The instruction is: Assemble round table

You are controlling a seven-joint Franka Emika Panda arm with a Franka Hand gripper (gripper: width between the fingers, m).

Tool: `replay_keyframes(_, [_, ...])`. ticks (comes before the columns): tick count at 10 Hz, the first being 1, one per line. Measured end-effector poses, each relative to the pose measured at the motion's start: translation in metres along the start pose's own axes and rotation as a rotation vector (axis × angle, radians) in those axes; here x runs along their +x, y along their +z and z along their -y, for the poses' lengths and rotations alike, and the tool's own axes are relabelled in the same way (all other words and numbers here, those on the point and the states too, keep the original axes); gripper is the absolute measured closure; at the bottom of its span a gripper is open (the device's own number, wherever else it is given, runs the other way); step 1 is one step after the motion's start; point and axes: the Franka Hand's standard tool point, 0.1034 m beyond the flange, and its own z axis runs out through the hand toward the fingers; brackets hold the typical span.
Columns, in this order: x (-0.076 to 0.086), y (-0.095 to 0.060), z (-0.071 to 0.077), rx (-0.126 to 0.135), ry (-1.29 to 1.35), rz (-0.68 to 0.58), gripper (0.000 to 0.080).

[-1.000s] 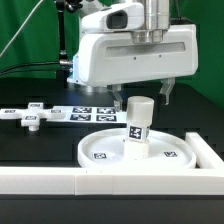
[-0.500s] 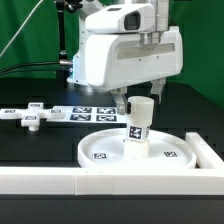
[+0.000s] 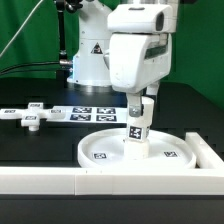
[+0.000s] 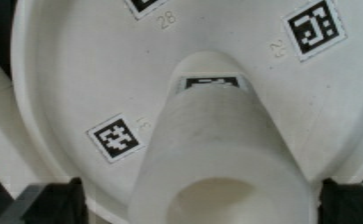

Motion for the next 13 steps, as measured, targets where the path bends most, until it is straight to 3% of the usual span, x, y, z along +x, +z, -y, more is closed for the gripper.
replay_keyframes(9, [-0.0025,0.0033,0.0005,-0.007,-0.496,0.049,0.015])
replay_keyframes(10, [-0.0034,0.0035,0.0003,-0.007,-0.48,0.05,0.0277])
replay_keyframes(11, [-0.0066,0.0055,0.0052,0.017,-0.479,0.057,0.0386])
replay_keyframes(13, [-0.007,0.0057,0.0052,0.017,-0.463,0.058,0.0387])
